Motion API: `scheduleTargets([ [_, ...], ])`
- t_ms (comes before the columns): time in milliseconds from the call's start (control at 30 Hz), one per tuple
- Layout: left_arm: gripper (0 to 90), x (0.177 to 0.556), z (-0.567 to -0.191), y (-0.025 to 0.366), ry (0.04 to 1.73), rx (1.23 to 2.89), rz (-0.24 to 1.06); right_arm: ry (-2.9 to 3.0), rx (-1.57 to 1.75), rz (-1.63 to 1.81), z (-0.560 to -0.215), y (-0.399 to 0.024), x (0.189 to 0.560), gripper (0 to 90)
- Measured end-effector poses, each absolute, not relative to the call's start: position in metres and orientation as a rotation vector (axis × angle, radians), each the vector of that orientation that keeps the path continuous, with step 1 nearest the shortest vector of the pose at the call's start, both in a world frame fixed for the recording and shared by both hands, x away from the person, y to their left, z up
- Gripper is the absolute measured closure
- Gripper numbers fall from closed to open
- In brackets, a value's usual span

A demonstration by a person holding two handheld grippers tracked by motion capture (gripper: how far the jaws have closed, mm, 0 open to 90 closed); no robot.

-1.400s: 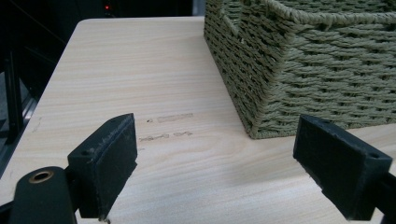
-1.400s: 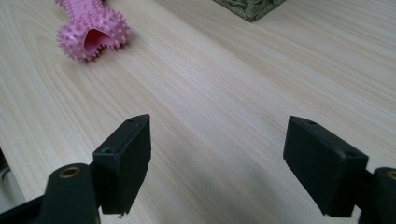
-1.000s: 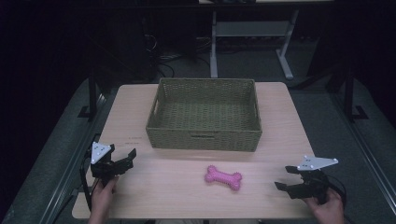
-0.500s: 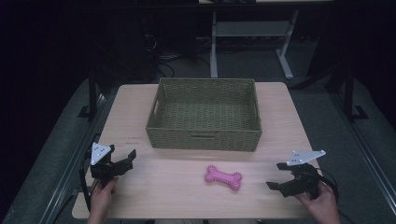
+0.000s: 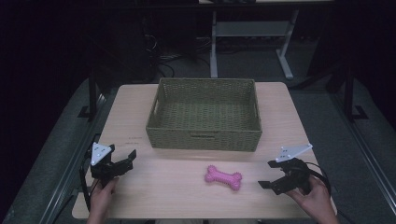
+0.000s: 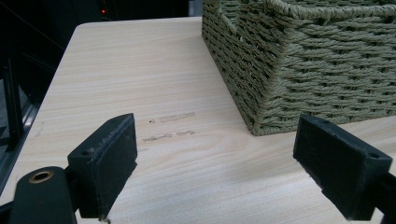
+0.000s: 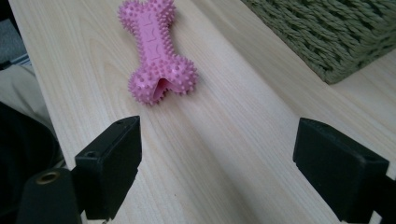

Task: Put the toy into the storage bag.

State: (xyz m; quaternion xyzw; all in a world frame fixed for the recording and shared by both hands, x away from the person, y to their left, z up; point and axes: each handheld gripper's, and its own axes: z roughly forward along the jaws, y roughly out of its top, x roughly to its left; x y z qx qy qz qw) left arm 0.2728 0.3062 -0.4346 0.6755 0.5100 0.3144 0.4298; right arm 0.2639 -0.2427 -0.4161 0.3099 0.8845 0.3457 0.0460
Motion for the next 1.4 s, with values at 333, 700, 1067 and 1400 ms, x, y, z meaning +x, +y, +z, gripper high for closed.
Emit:
scheduleTargets([
  [333,12.9,0.273,-0.434,0.307,1.266,1.687,0.789,2.764,0.850,1.013,-0.408,-0.223,0.271,15.2],
  [700,12.9,0.273,-0.434,0.308,1.271,1.683,0.788,2.829,0.747,0.963,-0.399,-0.197,0.281,15.9],
  [1067,13.0,0.273,-0.434,0.309,1.273,1.676,0.785,2.885,0.616,0.904,-0.393,-0.165,0.291,20.6],
  [1400,12.9,0.273,-0.434,0.310,1.277,1.679,0.784,2.947,0.536,0.834,-0.404,-0.135,0.300,25.5],
])
